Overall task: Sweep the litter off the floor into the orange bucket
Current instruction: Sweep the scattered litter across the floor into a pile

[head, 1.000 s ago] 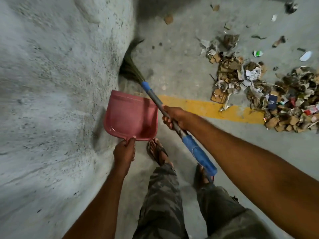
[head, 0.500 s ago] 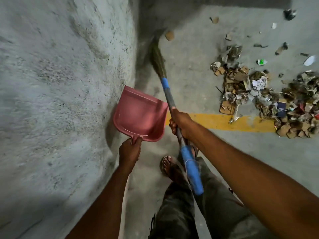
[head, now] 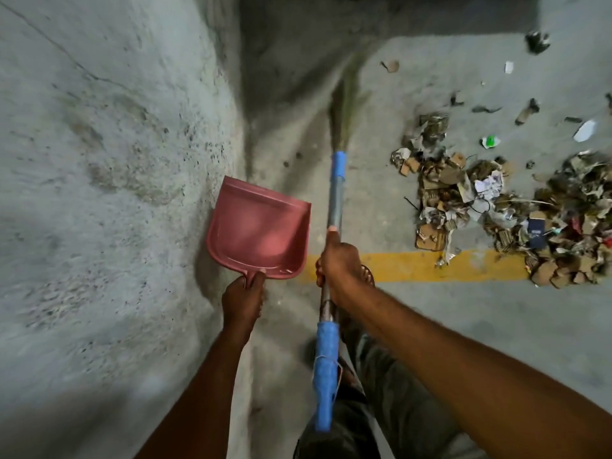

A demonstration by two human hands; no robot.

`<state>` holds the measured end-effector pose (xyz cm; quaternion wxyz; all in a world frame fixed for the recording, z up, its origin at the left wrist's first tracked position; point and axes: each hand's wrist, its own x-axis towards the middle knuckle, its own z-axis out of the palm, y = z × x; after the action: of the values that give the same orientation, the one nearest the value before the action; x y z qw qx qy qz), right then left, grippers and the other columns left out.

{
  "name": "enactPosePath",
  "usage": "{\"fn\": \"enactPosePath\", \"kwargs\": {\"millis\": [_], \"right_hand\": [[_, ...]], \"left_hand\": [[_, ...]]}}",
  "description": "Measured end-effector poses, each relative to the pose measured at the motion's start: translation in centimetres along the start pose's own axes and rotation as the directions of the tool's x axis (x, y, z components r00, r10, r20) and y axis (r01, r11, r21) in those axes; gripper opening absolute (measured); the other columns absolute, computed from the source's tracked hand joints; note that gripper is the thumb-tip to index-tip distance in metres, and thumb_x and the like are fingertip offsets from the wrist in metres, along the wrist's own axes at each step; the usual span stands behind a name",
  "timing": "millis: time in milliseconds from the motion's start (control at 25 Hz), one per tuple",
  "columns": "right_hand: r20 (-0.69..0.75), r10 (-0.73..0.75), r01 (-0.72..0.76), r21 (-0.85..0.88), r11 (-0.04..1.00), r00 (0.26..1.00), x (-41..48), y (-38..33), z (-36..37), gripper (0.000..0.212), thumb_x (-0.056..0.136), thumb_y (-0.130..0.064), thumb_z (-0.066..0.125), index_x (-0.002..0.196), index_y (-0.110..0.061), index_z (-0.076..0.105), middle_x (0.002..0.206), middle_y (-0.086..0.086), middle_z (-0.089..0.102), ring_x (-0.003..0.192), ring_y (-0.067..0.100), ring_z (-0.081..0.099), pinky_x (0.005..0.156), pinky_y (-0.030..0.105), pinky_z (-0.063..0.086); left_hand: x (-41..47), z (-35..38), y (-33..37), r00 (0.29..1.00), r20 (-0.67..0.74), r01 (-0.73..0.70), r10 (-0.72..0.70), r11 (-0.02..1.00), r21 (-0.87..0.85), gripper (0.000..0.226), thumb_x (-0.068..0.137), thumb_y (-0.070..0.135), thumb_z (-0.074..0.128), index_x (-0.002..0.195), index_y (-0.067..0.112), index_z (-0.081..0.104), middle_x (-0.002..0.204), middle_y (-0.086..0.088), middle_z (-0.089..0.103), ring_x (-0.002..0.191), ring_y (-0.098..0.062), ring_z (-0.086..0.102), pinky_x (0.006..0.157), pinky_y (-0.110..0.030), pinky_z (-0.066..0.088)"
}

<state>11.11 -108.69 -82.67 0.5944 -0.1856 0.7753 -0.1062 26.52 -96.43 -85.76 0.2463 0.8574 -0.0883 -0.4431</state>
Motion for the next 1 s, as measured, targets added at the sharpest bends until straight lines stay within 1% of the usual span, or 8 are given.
{"fn": "enactPosePath", "kwargs": {"millis": [120, 240, 360, 520, 760, 880, 960, 1000], "right_hand": [[0.175, -0.019, 0.036, -0.099, 0.994, 0.984, 2.9, -5.2, 0.6, 0.059, 0.103, -0.055, 0.047, 0.074, -0.004, 0.059, 0.055, 0.012, 0.057, 0.03, 0.021, 0.048, 0.037, 0.02, 0.036], [0.298, 0.105, -0.112, 0.004, 0.994, 0.949, 6.5, -10.5, 0.0, 0.043, 0.107, -0.042, 0.046, 0.079, -0.01, 0.048, 0.057, 0.009, 0.046, 0.024, 0.013, 0.038, 0.035, 0.012, 0.031], [0.203, 0.208, -0.245, 0.18, 0.953, 0.957, 7.5, -13.1, -0.6, 0.039, 0.108, -0.042, 0.044, 0.082, -0.013, 0.044, 0.059, 0.006, 0.042, 0.033, 0.015, 0.038, 0.038, 0.013, 0.034], [0.005, 0.121, -0.12, 0.203, 0.972, 0.993, 4.6, -12.9, -0.9, 0.049, 0.104, -0.049, 0.047, 0.079, -0.008, 0.054, 0.059, 0.013, 0.055, 0.039, 0.021, 0.047, 0.04, 0.023, 0.039], [0.193, -0.069, 0.096, -0.134, 0.986, 0.979, 5.9, -16.9, 1.0, 0.051, 0.099, -0.051, 0.054, 0.08, -0.004, 0.061, 0.06, 0.013, 0.06, 0.04, 0.024, 0.053, 0.043, 0.028, 0.044], [0.33, -0.034, 0.053, -0.046, 0.998, 0.943, 8.5, -21.2, 2.9, 0.043, 0.105, -0.032, 0.05, 0.07, -0.006, 0.051, 0.053, 0.013, 0.048, 0.036, 0.02, 0.042, 0.04, 0.018, 0.032], [0.249, 0.022, -0.029, 0.023, 0.999, 0.968, 9.4, -22.5, 4.9, 0.036, 0.103, -0.028, 0.047, 0.074, -0.007, 0.051, 0.055, 0.013, 0.049, 0.037, 0.02, 0.046, 0.042, 0.019, 0.037], [0.167, 0.056, -0.065, 0.043, 0.997, 0.984, 9.5, -22.5, 6.2, 0.039, 0.099, -0.04, 0.048, 0.079, -0.007, 0.055, 0.063, 0.016, 0.057, 0.047, 0.025, 0.056, 0.048, 0.026, 0.047]], "left_hand": [[1.4, 0.4, 2.8, 1.0, -0.006, 0.001, -0.001, 1.0, 0.01, 0.043, 0.089, 0.047, 0.071, 0.07, 0.01, 0.058, 0.056, -0.006, 0.054, 0.046, -0.021, 0.046, 0.045, -0.026, 0.036], [2.6, 0.7, 5.1, 1.0, -0.016, -0.021, 0.022, 0.998, 0.056, 0.053, 0.073, 0.065, 0.067, 0.064, 0.014, 0.057, 0.056, -0.006, 0.057, 0.053, -0.026, 0.051, 0.058, -0.037, 0.042], [2.7, 1.4, 8.0, 0.998, 0.004, -0.069, 0.069, 0.995, 0.068, 0.052, 0.074, 0.065, 0.065, 0.062, 0.015, 0.058, 0.054, -0.004, 0.058, 0.052, -0.025, 0.051, 0.06, -0.037, 0.042], [2.9, 2.1, 11.7, 0.992, 0.037, -0.119, 0.117, 0.992, 0.046, 0.05, 0.077, 0.061, 0.063, 0.066, 0.013, 0.059, 0.05, -0.002, 0.056, 0.044, -0.022, 0.049, 0.054, -0.032, 0.04], [6.0, 1.0, 14.2, 0.992, 0.01, -0.124, 0.124, 0.987, 0.103, 0.053, 0.078, 0.064, 0.066, 0.066, 0.014, 0.059, 0.053, -0.004, 0.058, 0.048, -0.025, 0.051, 0.06, -0.039, 0.044], [8.9, 0.8, 15.7, 0.992, 0.025, -0.122, 0.12, 0.987, 0.107, 0.052, 0.078, 0.064, 0.067, 0.064, 0.015, 0.055, 0.05, -0.001, 0.055, 0.045, -0.023, 0.048, 0.06, -0.039, 0.041], [10.6, 0.9, 16.9, 0.99, 0.047, -0.137, 0.132, 0.981, 0.136, 0.052, 0.079, 0.064, 0.064, 0.063, 0.016, 0.056, 0.05, 0.0, 0.055, 0.046, -0.023, 0.049, 0.061, -0.038, 0.043], [11.6, 0.9, 17.5, 0.99, 0.058, -0.138, 0.131, 0.98, 0.146, 0.052, 0.075, 0.068, 0.062, 0.062, 0.018, 0.057, 0.05, 0.001, 0.055, 0.047, -0.023, 0.05, 0.061, -0.038, 0.043]]}}
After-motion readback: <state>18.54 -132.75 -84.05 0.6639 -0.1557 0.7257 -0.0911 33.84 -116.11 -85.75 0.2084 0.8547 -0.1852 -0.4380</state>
